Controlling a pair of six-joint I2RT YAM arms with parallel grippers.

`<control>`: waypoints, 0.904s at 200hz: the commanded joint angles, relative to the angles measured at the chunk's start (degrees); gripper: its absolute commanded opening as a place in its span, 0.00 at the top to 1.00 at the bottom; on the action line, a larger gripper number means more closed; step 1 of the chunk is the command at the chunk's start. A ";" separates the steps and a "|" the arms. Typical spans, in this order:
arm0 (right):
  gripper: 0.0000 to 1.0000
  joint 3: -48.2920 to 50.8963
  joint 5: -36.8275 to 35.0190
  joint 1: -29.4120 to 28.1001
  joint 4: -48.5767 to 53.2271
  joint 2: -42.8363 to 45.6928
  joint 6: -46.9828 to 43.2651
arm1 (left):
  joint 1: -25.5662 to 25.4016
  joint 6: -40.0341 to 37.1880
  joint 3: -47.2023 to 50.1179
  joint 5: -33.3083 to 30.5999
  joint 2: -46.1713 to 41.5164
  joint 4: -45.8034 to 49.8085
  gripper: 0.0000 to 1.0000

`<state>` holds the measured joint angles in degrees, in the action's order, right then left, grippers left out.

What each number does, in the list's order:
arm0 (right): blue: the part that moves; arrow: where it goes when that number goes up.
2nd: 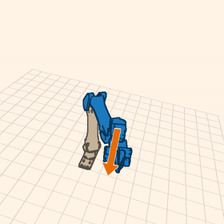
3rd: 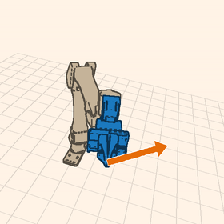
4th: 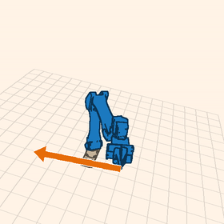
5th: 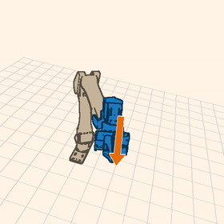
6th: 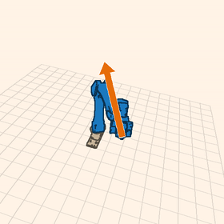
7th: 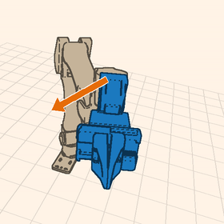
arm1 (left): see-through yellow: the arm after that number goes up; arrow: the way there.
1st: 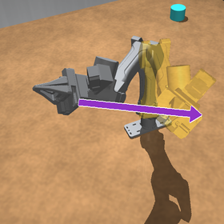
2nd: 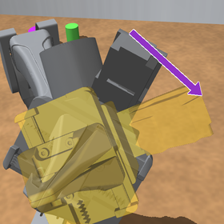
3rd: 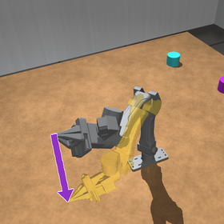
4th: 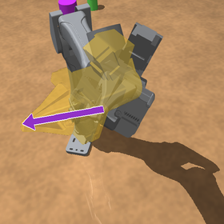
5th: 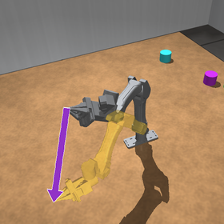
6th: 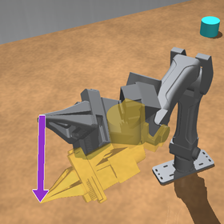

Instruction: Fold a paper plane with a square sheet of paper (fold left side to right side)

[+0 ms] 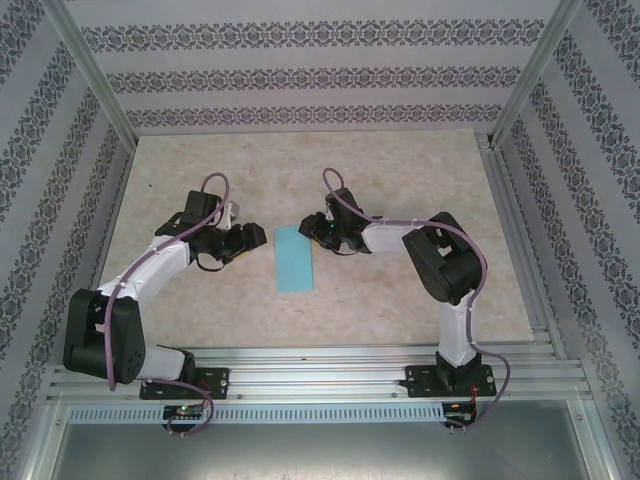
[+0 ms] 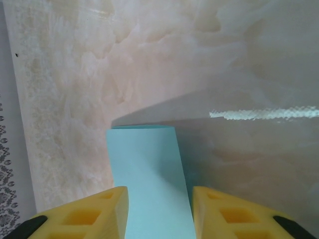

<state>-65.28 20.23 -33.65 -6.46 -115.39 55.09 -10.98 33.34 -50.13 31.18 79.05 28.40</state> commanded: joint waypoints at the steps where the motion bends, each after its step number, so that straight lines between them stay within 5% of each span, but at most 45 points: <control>1: 0.61 0.55 1.19 -0.08 -1.27 0.10 -2.52 | 1.05 0.11 1.06 1.16 -1.52 -2.34 0.30; 58: 0.69 1.47 3.04 -0.14 -2.77 -1.39 -3.10 | 1.32 -0.38 1.44 1.25 -1.88 -1.73 0.30; 105: 1.00 3.01 5.32 0.49 -6.58 0.18 -3.86 | 2.30 -0.19 2.45 2.82 -2.75 -2.50 0.30; 181: 1.00 15.90 13.58 6.35 -19.38 17.29 1.17 | 8.04 13.35 11.92 15.42 -11.82 -20.85 0.08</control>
<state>-52.88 29.34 -29.43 -17.17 -104.16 52.86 -4.08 39.42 -40.47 39.20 69.65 18.98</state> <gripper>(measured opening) 0.043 0.897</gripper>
